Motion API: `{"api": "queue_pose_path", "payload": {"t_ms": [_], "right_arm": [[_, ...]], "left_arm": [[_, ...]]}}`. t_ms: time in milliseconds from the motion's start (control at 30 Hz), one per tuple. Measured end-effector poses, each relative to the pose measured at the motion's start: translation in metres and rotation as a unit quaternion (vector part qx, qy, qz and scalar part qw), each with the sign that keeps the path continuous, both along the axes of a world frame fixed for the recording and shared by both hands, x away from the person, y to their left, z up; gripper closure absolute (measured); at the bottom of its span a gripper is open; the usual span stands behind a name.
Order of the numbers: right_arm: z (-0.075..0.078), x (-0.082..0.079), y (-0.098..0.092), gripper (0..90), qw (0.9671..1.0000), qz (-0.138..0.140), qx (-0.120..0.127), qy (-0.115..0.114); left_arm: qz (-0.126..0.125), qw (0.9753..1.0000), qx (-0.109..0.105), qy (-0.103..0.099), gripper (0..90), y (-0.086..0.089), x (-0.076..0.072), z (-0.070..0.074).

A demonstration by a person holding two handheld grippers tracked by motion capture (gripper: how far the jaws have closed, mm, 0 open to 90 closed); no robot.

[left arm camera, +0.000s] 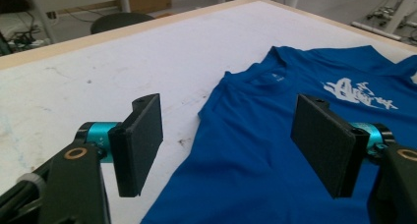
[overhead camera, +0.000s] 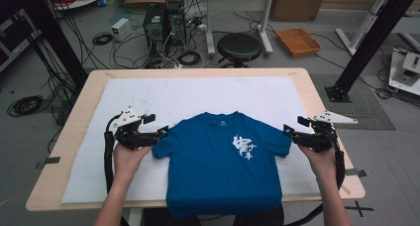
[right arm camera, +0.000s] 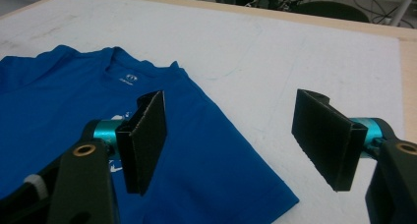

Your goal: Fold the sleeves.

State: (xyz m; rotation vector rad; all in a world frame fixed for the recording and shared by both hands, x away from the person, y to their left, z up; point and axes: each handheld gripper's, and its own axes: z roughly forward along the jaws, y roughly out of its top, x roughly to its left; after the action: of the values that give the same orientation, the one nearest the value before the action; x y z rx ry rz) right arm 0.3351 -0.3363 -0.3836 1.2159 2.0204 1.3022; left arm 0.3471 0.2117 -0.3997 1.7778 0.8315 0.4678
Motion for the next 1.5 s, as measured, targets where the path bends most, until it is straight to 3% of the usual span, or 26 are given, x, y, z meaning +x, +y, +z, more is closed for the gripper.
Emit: {"api": "queue_pose_path", "payload": {"t_ms": [167,333,500,667,900,967,1000,1167,1200,1300,1333,1500], "right_arm": [[0.002,-0.003,-0.002,29.1,1.0000,-0.005,0.004,-0.006],[0.000,-0.002,-0.005,29.1,1.0000,-0.003,0.006,-0.007],[0.000,0.000,-0.008,29.1,0.9999,-0.008,0.008,-0.003],[0.000,-0.001,-0.008,29.1,0.9999,-0.010,0.009,-0.005],[0.001,-0.002,-0.008,29.2,0.9999,-0.013,0.007,-0.006],[0.001,-0.002,-0.008,29.2,0.9998,-0.015,0.007,-0.006],[0.000,-0.002,-0.008,29.3,0.9998,-0.015,0.007,-0.006],[0.000,-0.001,-0.007,29.4,0.9999,-0.015,0.005,-0.007],[-0.001,-0.001,-0.006,29.5,0.9999,-0.014,0.004,-0.007],[-0.001,-0.002,-0.006,29.5,0.9998,-0.015,0.003,-0.008],[-0.001,-0.003,-0.008,29.5,0.9998,-0.017,0.005,-0.007],[-0.003,-0.003,-0.010,29.5,0.9998,-0.019,0.010,-0.004]], "left_arm": [[0.009,1.0000,0.001,-0.004,27.6,0.001,0.000,0.001],[0.001,0.9998,-0.003,0.018,28.4,0.004,0.003,-0.002],[-0.002,0.9998,0.001,0.018,28.6,0.004,0.002,-0.002],[-0.007,0.9993,-0.003,0.036,29.8,0.006,0.002,-0.005],[0.003,0.9986,0.003,0.053,34.3,0.016,0.003,-0.006],[0.012,0.9978,0.002,0.064,34.5,0.020,0.004,-0.008],[0.012,0.9975,0.000,0.070,39.8,0.023,0.005,-0.010],[0.033,0.9942,0.006,0.102,48.2,0.033,0.012,-0.021],[0.044,0.9915,0.007,0.122,50.9,0.037,0.016,-0.025],[0.048,0.9894,0.012,0.136,53.8,0.040,0.020,-0.030],[0.054,0.9872,0.015,0.149,58.0,0.042,0.023,-0.033],[0.058,0.9853,0.020,0.159,62.2,0.042,0.026,-0.037]]}}
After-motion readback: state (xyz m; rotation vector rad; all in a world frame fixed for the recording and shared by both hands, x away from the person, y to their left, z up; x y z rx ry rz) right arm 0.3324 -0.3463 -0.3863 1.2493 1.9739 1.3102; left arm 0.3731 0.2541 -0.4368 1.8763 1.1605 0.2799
